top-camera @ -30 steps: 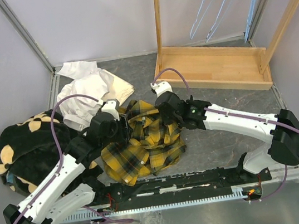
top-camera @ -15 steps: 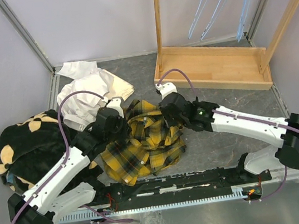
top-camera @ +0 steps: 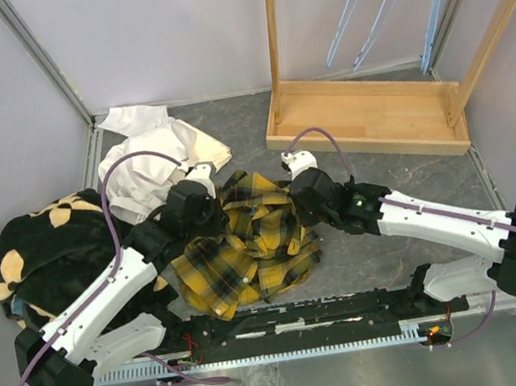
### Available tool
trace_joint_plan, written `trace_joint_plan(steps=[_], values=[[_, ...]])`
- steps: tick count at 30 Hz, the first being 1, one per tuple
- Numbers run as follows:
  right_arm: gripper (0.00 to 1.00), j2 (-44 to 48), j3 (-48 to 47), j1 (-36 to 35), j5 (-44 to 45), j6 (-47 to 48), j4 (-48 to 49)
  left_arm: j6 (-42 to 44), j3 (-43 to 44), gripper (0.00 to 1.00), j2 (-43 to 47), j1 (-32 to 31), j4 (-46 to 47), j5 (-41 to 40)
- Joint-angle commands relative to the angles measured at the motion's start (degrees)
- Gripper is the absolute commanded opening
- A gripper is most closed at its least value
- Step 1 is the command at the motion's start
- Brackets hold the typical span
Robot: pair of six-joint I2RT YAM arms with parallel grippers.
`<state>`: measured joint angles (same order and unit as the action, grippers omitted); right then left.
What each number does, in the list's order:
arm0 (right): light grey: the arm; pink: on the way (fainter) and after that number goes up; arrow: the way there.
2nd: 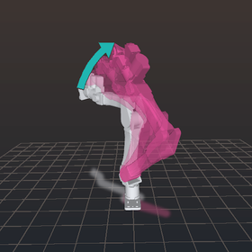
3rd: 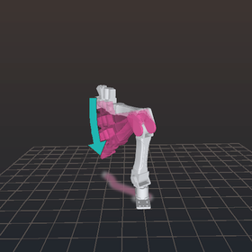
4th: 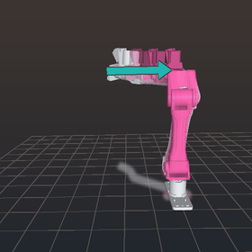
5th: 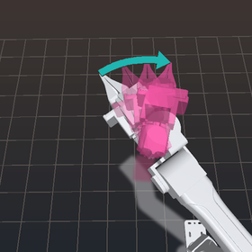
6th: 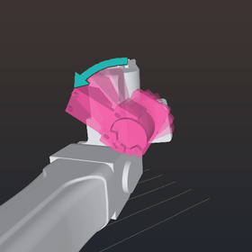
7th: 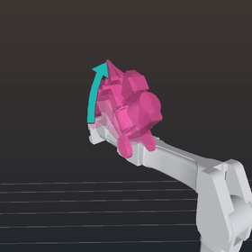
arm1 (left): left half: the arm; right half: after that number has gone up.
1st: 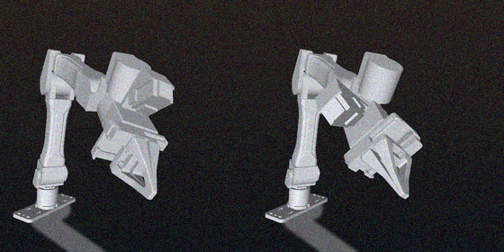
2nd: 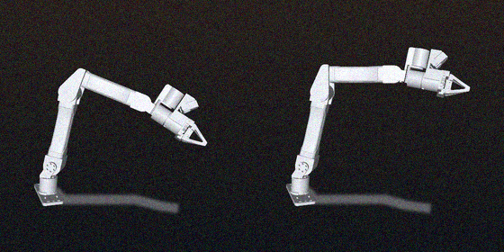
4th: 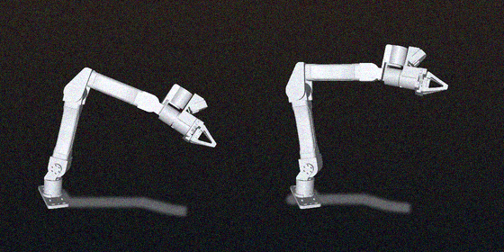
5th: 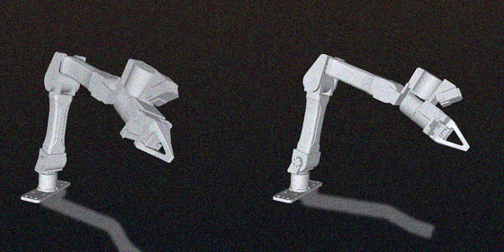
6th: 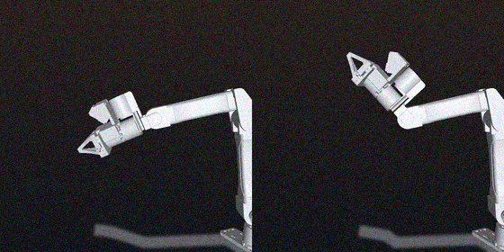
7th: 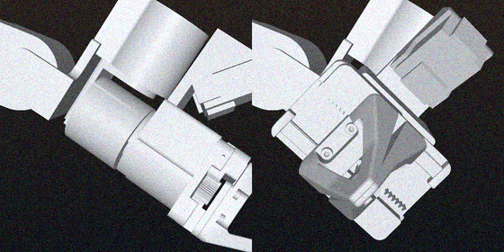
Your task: Place the shirt on the hanger
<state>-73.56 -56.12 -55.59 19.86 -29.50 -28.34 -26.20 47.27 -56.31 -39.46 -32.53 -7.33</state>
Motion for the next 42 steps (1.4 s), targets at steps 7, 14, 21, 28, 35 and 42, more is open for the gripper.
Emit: trace_joint_plan(steps=[7, 14, 21, 28, 35, 42], values=[[0.0, 2.35, -24.44, 0.24, 12.91, 13.38, -7.13, 7.33, 29.68, 0.03, -9.5, 0.26, -2.83, -5.17], [0.0, -4.02, -51.1, 0.65, 24.22, 30.63, -6.64, 14.81, 60.27, 0.03, -23.13, 0.22, -7.68, -6.05], [0.0, -10.29, -74.38, 0.9, 25.29, 46.89, -0.79, 19.93, 87.16, 0.03, -32.93, 0.18, -8.57, -5.06], [0.0, -13.01, -84.22, 0.83, 20.41, 47.6, -7.11, 21.57, 80.1, 0.03, -26.5, 0.18, -1.64, -6.97], [0.0, 1.14, -42.95, 0.84, 15.68, 28.97, -10.23, 14.19, 39.45, 0.03, -10.85, 0.2, 2.77, -6.38], [0.0, 2.17, -24.39, 1.08, 10.87, 13.59, -14.11, 4.78, 14.76, 0.03, -5.15, 0.18, 3.83, -2.42]])
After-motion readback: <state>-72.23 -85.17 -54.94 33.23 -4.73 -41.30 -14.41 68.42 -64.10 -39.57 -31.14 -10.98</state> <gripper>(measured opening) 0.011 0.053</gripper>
